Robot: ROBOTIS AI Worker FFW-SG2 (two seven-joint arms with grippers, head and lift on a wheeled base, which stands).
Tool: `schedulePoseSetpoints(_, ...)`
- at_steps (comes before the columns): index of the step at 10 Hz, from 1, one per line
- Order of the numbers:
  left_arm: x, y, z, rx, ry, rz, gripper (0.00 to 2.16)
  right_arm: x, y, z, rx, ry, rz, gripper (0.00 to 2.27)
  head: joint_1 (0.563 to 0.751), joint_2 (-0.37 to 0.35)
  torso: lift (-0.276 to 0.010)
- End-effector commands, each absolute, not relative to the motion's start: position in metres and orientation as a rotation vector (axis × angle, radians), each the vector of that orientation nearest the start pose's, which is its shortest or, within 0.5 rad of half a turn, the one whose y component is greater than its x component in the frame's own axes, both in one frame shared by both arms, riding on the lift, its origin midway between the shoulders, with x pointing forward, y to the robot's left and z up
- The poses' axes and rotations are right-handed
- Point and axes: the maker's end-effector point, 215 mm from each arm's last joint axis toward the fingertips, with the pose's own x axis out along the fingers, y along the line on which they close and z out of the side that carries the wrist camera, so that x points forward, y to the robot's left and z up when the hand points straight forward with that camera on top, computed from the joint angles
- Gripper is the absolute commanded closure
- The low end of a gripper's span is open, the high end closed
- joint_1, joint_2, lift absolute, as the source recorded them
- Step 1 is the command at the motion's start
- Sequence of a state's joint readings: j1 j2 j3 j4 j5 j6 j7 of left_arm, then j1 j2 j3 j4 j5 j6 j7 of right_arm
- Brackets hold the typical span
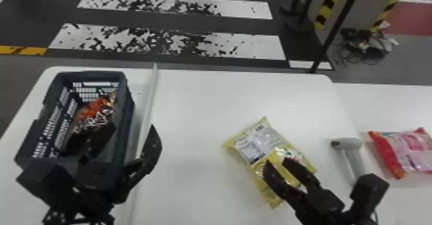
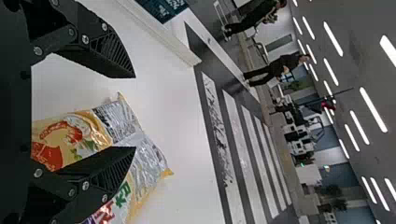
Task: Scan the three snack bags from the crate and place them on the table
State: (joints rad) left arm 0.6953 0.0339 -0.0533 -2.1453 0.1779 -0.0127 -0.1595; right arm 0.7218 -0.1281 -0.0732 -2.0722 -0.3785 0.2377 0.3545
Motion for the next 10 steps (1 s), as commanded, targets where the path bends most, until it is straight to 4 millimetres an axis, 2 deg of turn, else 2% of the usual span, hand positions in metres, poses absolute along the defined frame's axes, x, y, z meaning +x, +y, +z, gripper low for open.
schedulePoseSetpoints(1, 0.38, 0.168, -0.352, -0.19, 0.097, -0.209, 0.03, 0.34, -0.164, -0.46, 0.332, 0.461, 0.415, 2.02, 0.695, -0.044, -0.062)
schedulePoseSetpoints(2, 0.379, 0.168, -0.354, -0.189, 0.102, -0.21, 0.03, 0.344, -0.153, -0.458, 0.322, 0.453, 0.437, 2.05, 0.695, -0.012, -0.062)
schedulePoseSetpoints(6, 0.374, 0.166, -0.357, -0.188, 0.107, -0.215, 0.03, 0.36, -0.118, -0.481, 0.247, 0.499, 0.464, 2.07, 0.695, 0.056, -0.062)
schedulePoseSetpoints(10, 0.375, 0.155, -0.364, -0.178, 0.117, -0.252, 0.03, 0.38, -0.108, -0.488, 0.171, 0.455, 0.378, 2.07, 0.695, 0.07, -0.062)
